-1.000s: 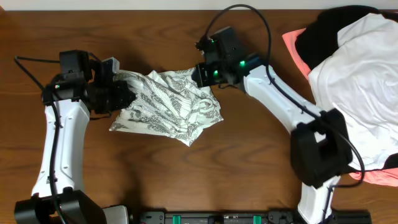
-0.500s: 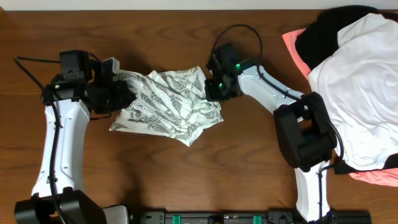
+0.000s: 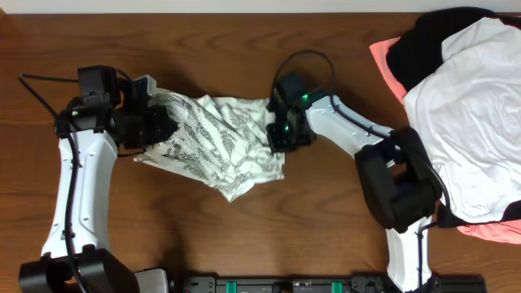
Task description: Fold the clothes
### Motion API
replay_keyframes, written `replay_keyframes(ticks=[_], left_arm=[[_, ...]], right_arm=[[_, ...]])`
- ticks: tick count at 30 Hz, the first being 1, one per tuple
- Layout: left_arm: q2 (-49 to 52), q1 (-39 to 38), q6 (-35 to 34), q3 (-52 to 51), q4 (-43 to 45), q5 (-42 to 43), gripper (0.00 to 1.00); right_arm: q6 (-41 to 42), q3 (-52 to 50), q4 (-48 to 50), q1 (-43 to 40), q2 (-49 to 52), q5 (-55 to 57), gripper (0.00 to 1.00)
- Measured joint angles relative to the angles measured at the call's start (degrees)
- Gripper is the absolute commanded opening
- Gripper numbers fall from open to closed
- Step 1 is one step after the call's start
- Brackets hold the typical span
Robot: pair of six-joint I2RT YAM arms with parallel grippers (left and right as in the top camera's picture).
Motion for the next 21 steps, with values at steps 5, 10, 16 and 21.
replay_keyframes(ticks=[5,10,16,21], left_arm=[[0.0,0.0,0.0,0.0,0.0,0.0,0.06],[0.0,0.0,-1.9,0.0,0.0,0.0,0.06],[0.0,-2.1,-4.1,0.0,-0.8,0.3,0.06],[0.0,-7.7,-4.5,0.0,-0.9,0.5,0.06]], right_arm=[[-0.1,-0.6,-6.8,1.7,-0.1,-2.2,0.01],[-0.1,-1.1,-8.7,4.3,-0.1,-3.3,0.02],[0.0,-1.4,-7.1,8.2,-0.1,-4.2,0.02],[0.1,-1.6,-6.4,8.3,-0.1,-5.1,0.02]])
